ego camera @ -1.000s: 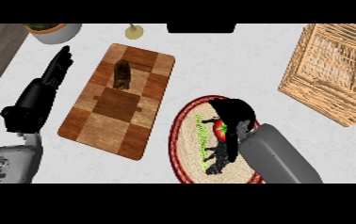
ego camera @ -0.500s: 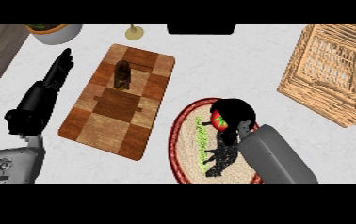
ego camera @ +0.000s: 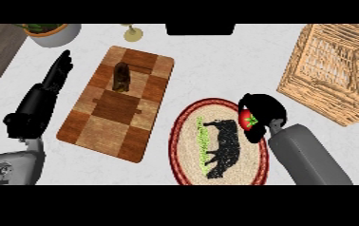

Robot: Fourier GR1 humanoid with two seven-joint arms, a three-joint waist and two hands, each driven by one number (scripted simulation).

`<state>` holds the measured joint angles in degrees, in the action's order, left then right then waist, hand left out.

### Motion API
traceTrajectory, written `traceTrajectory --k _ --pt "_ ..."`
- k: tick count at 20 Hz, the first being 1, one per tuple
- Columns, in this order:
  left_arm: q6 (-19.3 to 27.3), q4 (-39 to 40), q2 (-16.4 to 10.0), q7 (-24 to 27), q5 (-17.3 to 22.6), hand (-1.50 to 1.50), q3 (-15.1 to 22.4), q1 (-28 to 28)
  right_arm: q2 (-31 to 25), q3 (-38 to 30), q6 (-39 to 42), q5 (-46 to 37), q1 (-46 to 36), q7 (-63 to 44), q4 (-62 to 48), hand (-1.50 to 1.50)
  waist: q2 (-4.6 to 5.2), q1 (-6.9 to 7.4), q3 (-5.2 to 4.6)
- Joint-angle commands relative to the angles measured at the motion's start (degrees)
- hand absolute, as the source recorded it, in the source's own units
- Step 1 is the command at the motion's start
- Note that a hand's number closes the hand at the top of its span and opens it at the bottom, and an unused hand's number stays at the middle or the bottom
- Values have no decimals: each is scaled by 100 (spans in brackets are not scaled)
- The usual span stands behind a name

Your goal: Pick the tomato from the placemat and place it in the basket

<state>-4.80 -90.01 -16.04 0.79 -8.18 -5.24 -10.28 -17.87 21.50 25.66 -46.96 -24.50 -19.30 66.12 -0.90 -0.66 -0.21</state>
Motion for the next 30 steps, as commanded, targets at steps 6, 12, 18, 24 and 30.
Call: traceTrajectory --k 6,12,18,24,30 --pt "82 -72 -93 21 84 0 -286 316 -3061 -2456 -1016 515 780 1224 -1211 150 125 -458 86" --pt "-78 -70 -100 56 143 0 -187 194 -3977 -3587 -2234 828 967 2544 -2446 150 171 -163 88" --pt "-8 -96 -30 -24 50 0 -93 86 -3855 -5037 -2782 2213 251 3574 -2765 150 99 -68 85" --pt "-235 -130 -163 -270 198 0 -120 -216 -4627 -5786 -1743 3052 -270 4769 -3363 150 122 104 51" --pt "-173 -100 56 -249 8 0 154 -246 -5212 -5379 -767 2983 -1528 4371 -3618 150 135 268 28"
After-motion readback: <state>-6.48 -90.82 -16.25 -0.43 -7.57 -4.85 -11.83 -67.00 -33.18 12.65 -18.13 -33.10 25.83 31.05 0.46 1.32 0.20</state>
